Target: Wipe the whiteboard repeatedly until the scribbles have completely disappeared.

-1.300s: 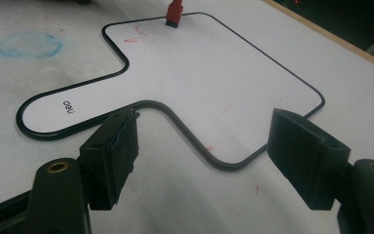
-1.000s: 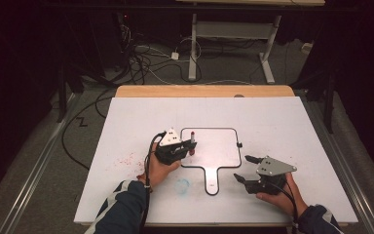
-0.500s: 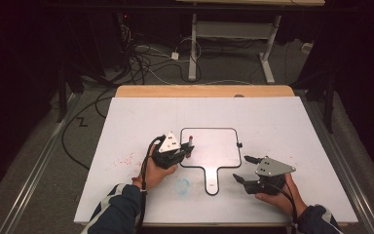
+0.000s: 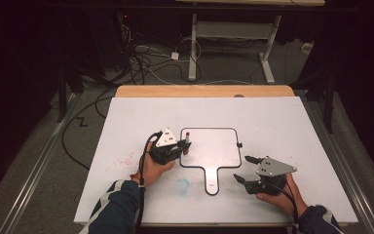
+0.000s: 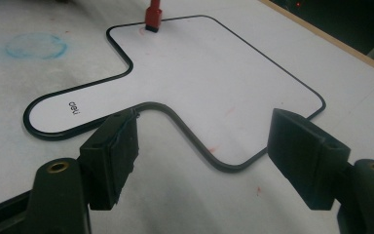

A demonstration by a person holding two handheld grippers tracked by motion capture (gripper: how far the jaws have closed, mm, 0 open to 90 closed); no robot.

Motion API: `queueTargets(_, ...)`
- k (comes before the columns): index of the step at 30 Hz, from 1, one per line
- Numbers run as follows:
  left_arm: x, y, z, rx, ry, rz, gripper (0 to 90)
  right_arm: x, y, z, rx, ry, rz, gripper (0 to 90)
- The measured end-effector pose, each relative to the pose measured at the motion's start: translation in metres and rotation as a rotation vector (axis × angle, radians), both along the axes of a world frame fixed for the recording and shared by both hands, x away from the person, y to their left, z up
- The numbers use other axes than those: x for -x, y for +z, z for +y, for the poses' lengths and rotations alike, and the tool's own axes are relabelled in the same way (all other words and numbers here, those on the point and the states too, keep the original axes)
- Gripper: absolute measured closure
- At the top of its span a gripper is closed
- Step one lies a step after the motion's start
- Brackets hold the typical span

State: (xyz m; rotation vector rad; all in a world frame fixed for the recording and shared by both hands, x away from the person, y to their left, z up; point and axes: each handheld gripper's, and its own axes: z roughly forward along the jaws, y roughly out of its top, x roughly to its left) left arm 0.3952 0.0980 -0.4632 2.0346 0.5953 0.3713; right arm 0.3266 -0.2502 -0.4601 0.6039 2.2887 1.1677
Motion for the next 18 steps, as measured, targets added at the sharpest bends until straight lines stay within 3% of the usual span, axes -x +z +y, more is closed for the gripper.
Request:
queueTargets(5,0.012,0.000,0.003,-0.006,-0.021,-0.001,79.1,0.000,0.000,0.001,0.004,0.000,0.001,27.8)
queueTargets(11,0.000,0.001,-0.005,-0.019,0.001,-0.018,79.1,0.001,0.000,0.003,0.005,0.003,-0.001,27.9)
queueTargets(13,-0.006,0.000,-0.009,0.000,0.012,-0.004,79.1,0.000,-0.001,0.004,0.007,0.005,0.002,27.9)
queueTargets(18,-0.010,0.000,-0.031,0.012,-0.018,-0.004,79.1,0.000,-0.001,0.002,0.005,0.005,0.004,27.9)
